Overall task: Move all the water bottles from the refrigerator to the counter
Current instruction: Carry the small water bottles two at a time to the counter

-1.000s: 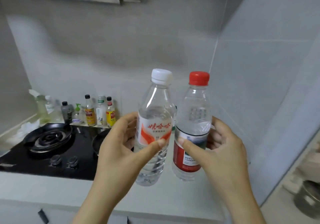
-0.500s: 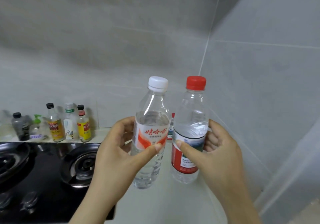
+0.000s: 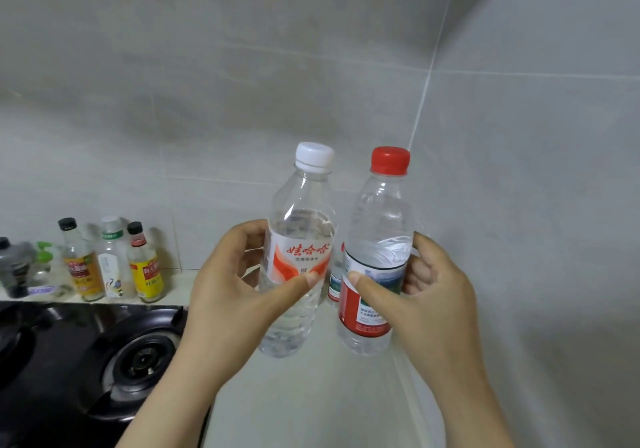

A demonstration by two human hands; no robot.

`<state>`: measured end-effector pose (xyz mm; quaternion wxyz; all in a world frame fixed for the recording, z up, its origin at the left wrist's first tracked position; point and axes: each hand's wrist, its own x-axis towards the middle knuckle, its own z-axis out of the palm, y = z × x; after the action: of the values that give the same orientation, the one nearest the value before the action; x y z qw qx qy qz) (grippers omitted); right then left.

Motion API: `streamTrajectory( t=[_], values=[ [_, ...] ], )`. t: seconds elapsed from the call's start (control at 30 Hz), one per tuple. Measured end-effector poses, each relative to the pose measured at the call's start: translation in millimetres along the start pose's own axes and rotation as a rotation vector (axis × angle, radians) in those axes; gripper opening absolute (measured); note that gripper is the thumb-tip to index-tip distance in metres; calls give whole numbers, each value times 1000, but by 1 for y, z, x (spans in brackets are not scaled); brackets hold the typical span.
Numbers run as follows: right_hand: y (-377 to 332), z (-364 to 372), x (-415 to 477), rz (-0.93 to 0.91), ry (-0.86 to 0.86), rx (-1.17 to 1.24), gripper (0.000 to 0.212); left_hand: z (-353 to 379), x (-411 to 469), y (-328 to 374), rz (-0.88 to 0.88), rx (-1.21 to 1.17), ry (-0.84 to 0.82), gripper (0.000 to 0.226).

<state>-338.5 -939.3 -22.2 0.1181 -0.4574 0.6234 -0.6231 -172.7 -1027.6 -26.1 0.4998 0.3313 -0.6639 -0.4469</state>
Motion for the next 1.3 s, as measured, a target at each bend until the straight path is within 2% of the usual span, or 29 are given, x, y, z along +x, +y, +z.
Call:
streamTrajectory(
  t=[0.27,0.53,0.8,1.17,1.3],
  values=[
    [49,-16,58,41,20,-43,52,47,42,-24,-25,-18,8,59],
    [88,-14,81,124,64,-170,49,54,75,-66,-90,13,-16,69],
    [130,-6,95,254,104,-254,60,67,104,-112,-148,67,-78,55],
    [207,9,108,429,88,-306,62,87,123,-175,-272,115,-130,59],
    [238,14,111,483,76,-330,61,93,124,-199,-333,149,-138,53]
  ],
)
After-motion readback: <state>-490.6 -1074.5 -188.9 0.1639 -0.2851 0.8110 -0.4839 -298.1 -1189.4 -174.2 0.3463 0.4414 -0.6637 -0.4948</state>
